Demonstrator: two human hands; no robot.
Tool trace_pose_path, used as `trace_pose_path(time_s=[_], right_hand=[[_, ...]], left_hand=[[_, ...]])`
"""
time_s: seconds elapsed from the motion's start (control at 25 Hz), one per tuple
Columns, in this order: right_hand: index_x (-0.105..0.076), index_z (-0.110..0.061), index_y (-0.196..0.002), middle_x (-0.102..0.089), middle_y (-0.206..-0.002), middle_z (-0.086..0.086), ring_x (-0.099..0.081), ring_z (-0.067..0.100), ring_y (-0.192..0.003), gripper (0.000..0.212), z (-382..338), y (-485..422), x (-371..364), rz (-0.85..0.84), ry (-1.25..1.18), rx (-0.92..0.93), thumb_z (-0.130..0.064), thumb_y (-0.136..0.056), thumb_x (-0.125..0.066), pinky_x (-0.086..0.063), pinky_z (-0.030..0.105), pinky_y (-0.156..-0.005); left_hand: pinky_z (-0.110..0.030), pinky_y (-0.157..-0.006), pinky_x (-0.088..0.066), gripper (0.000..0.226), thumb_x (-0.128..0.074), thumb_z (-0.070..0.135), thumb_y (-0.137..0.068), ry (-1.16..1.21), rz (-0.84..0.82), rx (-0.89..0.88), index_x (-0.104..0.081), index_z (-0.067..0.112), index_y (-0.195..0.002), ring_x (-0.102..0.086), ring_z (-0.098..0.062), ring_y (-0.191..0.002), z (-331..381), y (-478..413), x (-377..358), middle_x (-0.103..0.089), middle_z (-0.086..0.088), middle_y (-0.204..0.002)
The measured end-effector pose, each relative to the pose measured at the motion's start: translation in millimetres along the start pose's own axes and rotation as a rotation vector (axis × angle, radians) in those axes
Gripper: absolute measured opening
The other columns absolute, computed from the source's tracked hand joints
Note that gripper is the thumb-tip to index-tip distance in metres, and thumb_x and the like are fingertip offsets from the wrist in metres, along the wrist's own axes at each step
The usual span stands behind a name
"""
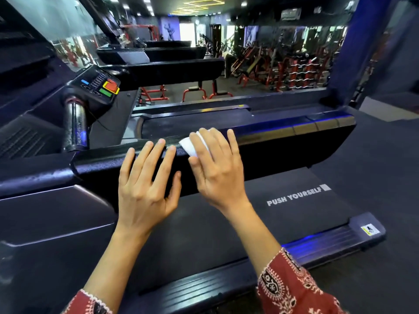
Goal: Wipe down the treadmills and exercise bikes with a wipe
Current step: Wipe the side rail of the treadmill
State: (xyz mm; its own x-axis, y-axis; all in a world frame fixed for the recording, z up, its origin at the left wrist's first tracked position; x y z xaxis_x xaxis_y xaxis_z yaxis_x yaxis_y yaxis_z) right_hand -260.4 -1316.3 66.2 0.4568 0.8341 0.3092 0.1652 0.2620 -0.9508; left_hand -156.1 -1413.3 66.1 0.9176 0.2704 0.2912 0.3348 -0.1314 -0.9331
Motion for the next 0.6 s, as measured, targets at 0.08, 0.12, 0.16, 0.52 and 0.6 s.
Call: trace_pose_path(time_s=[0.08, 0.12, 0.16, 0.52, 0.6], right_hand=[[-0.066, -0.005, -0.116, -0.064, -0.121, 0.013, -0.054, 0.034, -0.118, 0.047, 44, 3, 12, 0.01, 0.143, -0.123, -0.031, -0.103, -0.029, -0.023, 0.055, -0.112], [-0.066, -0.006, -0.115, -0.064, -0.122, 0.012, -0.051, 0.035, -0.121, 0.043, 68, 6, 20, 0.049, 0.191, -0.254, -0.029, -0.103, -0.031, -0.02, 0.058, -0.112], [-0.065, -0.006, -0.115, -0.063, -0.122, 0.011, -0.047, 0.036, -0.125, 0.041, 82, 7, 27, 0.093, 0.203, -0.357, -0.027, -0.102, -0.032, -0.016, 0.059, -0.113], [-0.065, 0.0, -0.116, -0.063, -0.12, 0.016, -0.056, 0.033, -0.119, 0.042, 153, 12, 51, 0.103, 0.13, -0.277, -0.023, -0.104, -0.031, -0.021, 0.043, -0.115], [-0.063, 0.0, -0.117, -0.062, -0.12, 0.017, -0.054, 0.036, -0.12, 0.037, 167, 12, 58, 0.15, 0.095, -0.405, -0.019, -0.102, -0.035, -0.017, 0.042, -0.116]], left_hand=[[-0.043, -0.106, -0.032, 0.035, -0.055, 0.02, -0.091, 0.002, 0.001, 0.016, -0.062, 0.001, -0.119, -0.053, -0.029, -0.117, 6, -7, -3, -0.062, -0.019, -0.122], [-0.043, -0.105, -0.033, 0.034, -0.055, 0.021, -0.091, 0.005, -0.002, 0.024, -0.063, 0.001, -0.117, -0.054, -0.029, -0.114, 9, -10, -5, -0.063, -0.018, -0.12], [-0.043, -0.104, -0.035, 0.034, -0.055, 0.021, -0.091, 0.009, -0.005, 0.029, -0.065, 0.001, -0.116, -0.055, -0.029, -0.112, 13, -14, -7, -0.064, -0.018, -0.118], [-0.045, -0.099, -0.041, 0.033, -0.058, 0.019, -0.087, 0.037, -0.026, 0.001, -0.067, 0.0, -0.112, -0.059, -0.031, -0.108, 78, -41, -38, -0.065, -0.019, -0.116], [-0.045, -0.099, -0.04, 0.033, -0.059, 0.019, -0.087, 0.038, -0.023, -0.004, -0.067, -0.001, -0.112, -0.058, -0.031, -0.109, 94, -46, -47, -0.065, -0.019, -0.116]])
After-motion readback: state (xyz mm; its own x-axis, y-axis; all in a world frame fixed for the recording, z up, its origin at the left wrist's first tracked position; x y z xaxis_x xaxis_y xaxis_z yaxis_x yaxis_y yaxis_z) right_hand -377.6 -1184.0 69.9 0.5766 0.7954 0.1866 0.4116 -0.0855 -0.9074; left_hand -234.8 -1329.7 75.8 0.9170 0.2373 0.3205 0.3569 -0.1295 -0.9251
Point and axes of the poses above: each hand's wrist, its own y-axis away from the middle knuckle, its own x-axis out of the back of the hand, z = x × y, the point moved 4 cm from there along -y, towards the middle knuckle
